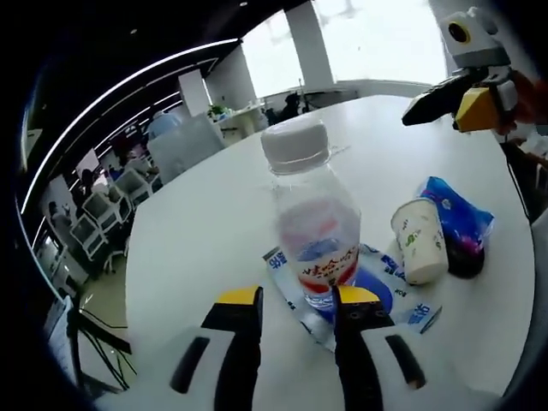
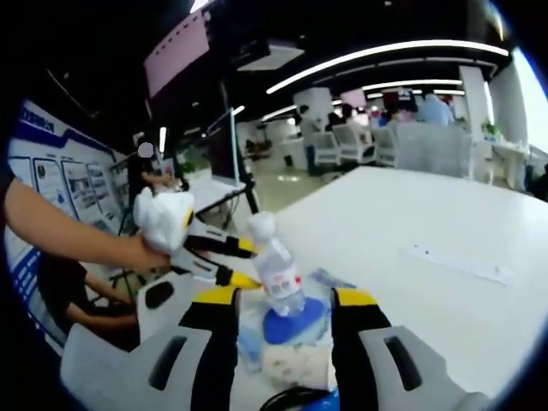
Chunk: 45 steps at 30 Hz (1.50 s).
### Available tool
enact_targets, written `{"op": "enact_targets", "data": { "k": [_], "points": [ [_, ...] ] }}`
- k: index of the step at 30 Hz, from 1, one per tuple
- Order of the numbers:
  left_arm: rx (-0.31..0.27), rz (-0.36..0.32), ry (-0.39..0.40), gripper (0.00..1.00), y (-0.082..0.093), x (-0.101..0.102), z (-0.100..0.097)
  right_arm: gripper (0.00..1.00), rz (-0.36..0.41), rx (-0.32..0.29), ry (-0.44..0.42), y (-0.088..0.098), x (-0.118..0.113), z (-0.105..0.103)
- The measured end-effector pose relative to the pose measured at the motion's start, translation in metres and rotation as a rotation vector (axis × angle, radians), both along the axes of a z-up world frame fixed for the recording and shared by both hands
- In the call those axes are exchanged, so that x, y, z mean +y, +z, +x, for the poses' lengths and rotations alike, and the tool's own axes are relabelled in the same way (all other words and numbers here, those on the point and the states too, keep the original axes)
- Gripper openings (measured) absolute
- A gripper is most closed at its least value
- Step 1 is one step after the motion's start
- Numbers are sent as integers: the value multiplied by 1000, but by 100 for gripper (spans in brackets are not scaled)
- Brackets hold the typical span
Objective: Arrange the tabletop items into an orderly group along one side of the table until the central work area is clear of visible clutter.
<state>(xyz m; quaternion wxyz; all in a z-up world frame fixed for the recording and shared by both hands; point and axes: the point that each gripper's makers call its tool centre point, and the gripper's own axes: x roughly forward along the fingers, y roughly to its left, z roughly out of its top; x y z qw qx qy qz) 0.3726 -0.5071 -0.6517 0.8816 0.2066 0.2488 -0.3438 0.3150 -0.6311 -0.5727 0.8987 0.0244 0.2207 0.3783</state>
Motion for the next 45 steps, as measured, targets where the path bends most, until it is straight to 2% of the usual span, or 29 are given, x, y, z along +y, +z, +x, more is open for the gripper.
{"op": "enact_targets", "data": {
  "k": [5, 10, 18, 22, 28, 34, 41, 45],
  "points": [
    [5, -24, 15, 34, 1, 0, -1, 50, -22, -23, 7, 0, -3, -1],
    [15, -72, 45, 41, 7, -3, -2, 56, -29, -40, 9, -1, -3, -4],
    [21, -117, 61, 49, 11, -14, -5, 70, -55, -74, 21, -5, -6, -11],
    [29, -141, 76, 52, 13, -18, -6, 72, -60, -73, 20, -8, -9, -13],
    [48, -150, 78, 55, 9, -28, -8, 78, -91, -89, 18, -13, -17, -17],
    [60, -164, 93, 56, 7, -34, -8, 88, -98, -123, 18, -10, -20, -19],
    [66, -180, 115, 58, 6, -39, -5, 95, -130, -144, 46, -14, -22, -23],
    [68, -193, 137, 58, 4, -40, -1, 100, -120, -157, 50, -12, -21, -25]
  ]
}}
